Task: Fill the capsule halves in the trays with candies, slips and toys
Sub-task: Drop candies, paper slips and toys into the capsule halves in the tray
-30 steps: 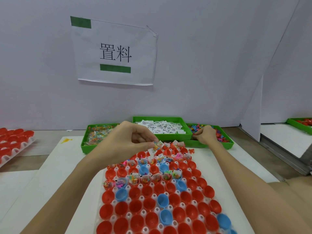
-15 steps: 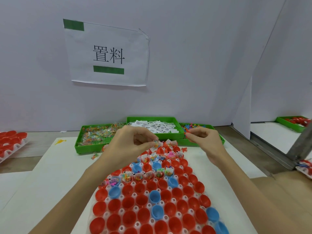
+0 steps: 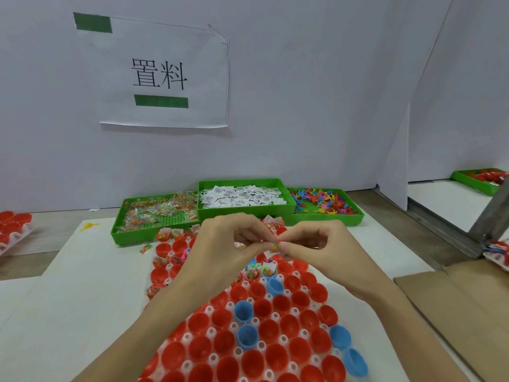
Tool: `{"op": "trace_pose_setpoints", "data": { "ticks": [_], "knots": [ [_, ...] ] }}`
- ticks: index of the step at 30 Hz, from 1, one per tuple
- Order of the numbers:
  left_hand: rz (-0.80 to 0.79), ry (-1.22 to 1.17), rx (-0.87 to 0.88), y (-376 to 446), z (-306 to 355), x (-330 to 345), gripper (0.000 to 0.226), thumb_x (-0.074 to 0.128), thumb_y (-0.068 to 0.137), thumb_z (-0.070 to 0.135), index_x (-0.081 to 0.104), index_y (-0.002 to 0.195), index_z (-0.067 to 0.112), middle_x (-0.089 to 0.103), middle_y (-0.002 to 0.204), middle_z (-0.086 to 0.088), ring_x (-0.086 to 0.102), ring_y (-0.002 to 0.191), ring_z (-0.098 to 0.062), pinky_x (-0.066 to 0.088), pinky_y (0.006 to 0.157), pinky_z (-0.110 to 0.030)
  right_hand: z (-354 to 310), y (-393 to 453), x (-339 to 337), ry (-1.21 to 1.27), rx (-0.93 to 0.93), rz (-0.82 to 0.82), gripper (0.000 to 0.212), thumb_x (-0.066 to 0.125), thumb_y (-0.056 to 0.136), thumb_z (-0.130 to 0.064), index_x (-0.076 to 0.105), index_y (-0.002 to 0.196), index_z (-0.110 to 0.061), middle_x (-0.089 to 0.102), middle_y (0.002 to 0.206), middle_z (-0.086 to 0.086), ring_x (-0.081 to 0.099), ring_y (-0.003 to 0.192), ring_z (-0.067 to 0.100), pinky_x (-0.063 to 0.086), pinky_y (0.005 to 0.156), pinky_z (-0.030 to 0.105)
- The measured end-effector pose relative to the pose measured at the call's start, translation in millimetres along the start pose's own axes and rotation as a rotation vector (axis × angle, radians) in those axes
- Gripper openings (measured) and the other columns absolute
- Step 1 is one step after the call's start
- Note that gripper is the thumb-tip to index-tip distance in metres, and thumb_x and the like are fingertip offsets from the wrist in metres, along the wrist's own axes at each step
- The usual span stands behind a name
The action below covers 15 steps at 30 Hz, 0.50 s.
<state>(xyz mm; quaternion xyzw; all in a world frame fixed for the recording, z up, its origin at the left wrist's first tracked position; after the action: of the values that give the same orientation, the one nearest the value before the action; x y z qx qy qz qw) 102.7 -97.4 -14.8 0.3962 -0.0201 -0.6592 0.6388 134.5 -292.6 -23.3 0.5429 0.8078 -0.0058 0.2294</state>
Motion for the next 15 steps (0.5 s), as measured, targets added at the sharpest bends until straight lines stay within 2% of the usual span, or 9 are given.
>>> {"op": "trace_pose_setpoints", "data": {
  "ticks": [3, 7, 11, 15],
  "knots": [
    [0.027, 0.048, 0.037, -2, 3, 6, 0.013, 0.086, 0.079, 0.006, 0.082, 0.088, 0.015, 0.074, 0.095, 0.005, 0.073, 0.081, -0.010, 0.061, 0.078, -0.028, 5, -4, -4, 0.087, 0.033, -0.070, 0.014, 0.075, 0.092, -0.014, 0.082, 0.101, -0.022, 0.080, 0.093, 0.003, 0.077, 0.091, 0.018, 0.059, 0.083, 0.023],
    [0.033, 0.053, -0.015, -2, 0, 10, 0.014, 0.087, 0.080, 0.009, 0.081, 0.088, 0.018, 0.076, 0.086, 0.008, 0.073, 0.080, -0.008, 0.060, 0.078, -0.028, 7, -4, -7, 0.079, 0.024, -0.126, 0.018, 0.076, 0.091, -0.017, 0.081, 0.107, -0.025, 0.080, 0.099, 0.000, 0.076, 0.096, 0.016, 0.058, 0.088, 0.022],
    [0.012, 0.045, -0.058, 4, -5, 22, 0.014, 0.088, 0.079, 0.010, 0.082, 0.089, 0.018, 0.077, 0.083, 0.009, 0.074, 0.079, -0.002, 0.060, 0.078, -0.019, 13, 0, -10, -0.004, -0.010, -0.075, 0.018, 0.080, 0.087, -0.013, 0.082, 0.101, -0.025, 0.080, 0.095, -0.002, 0.075, 0.092, 0.014, 0.058, 0.085, 0.022],
    [-0.121, 0.097, -0.143, 20, -15, 36, 0.013, 0.087, 0.080, 0.011, 0.082, 0.091, 0.016, 0.079, 0.083, 0.004, 0.074, 0.077, 0.000, 0.059, 0.079, -0.016, 29, 5, -13, -0.103, 0.040, -0.020, 0.018, 0.078, 0.086, -0.005, 0.082, 0.096, -0.020, 0.079, 0.088, -0.003, 0.076, 0.085, 0.011, 0.060, 0.082, 0.023]
  ]
}}
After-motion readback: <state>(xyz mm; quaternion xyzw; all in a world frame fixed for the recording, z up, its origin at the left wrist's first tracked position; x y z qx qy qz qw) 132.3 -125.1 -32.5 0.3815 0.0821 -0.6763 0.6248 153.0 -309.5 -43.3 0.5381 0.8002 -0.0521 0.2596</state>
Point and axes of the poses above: each hand's wrist, its own y-axis towards the middle knuckle, its own x-axis out of the palm, z = x × y, the point moved 3 cm from there along y, towards the middle knuckle
